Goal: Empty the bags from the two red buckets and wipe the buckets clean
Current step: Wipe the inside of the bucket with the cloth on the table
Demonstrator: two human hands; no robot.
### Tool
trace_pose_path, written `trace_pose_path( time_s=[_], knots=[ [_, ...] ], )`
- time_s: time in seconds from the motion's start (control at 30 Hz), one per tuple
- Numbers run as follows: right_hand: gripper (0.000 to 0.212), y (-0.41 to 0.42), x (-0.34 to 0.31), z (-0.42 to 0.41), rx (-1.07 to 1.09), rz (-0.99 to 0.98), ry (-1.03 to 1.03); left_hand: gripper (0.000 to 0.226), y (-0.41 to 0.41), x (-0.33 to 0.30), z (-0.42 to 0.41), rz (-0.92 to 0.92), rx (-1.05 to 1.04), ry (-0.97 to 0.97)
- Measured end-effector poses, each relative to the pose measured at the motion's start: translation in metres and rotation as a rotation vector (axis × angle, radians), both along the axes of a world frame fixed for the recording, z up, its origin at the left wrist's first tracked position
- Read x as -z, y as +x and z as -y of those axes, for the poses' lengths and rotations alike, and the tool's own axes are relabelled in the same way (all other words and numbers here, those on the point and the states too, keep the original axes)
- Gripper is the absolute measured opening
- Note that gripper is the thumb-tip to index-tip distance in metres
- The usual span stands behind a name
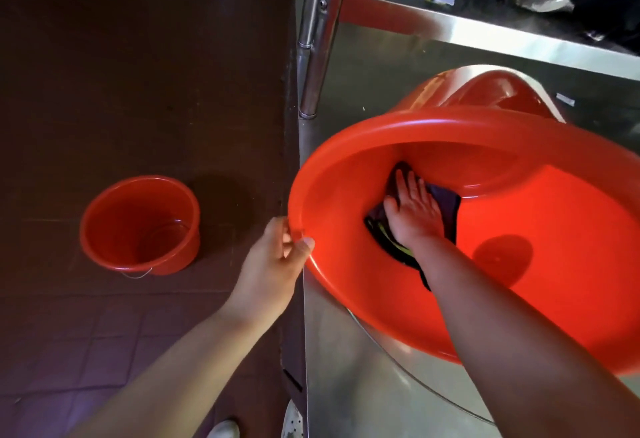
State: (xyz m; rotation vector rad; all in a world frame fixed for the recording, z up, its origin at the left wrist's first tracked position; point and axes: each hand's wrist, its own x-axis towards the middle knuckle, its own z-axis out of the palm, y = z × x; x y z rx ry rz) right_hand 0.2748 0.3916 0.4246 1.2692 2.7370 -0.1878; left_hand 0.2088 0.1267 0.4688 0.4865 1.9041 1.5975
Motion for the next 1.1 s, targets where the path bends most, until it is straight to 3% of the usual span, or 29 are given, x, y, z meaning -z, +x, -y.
trace_pose_path(
  time_s=[0.1, 0.17, 0.43, 0.6, 0.87, 1.0, 1.1],
  knots=[
    [0.061, 0.0, -0.002, 0.01, 0.023, 0.017, -0.007, 0.02, 0.015, 0.015, -0.002, 0.3, 0.071, 0.034],
    [0.061, 0.003, -0.004, 0.029, 0.049, 0.001, -0.008, 0.028, 0.017, 0.021, -0.002, 0.317, 0.087, 0.043],
    [0.069, 0.045, -0.01, 0.174, -0.024, -0.282, -0.055, 0.027, 0.013, 0.01, -0.001, -0.118, 0.12, -0.127],
    [0.07, 0.044, -0.017, 0.16, -0.075, -0.366, -0.072, 0.018, 0.004, -0.017, 0.001, -0.28, 0.17, -0.185],
    [0.065, 0.038, -0.006, 0.03, -0.111, 0.003, 0.045, 0.009, -0.021, -0.046, 0.012, -0.529, 0.242, -0.174],
    [0.063, 0.037, -0.003, 0.0, -0.043, 0.051, 0.054, 0.016, -0.019, -0.031, 0.009, -0.293, 0.218, -0.044],
    [0.062, 0.034, 0.001, 0.003, 0.002, 0.019, 0.049, 0.019, -0.006, -0.005, 0.013, -0.086, 0.365, -0.047]
  ],
)
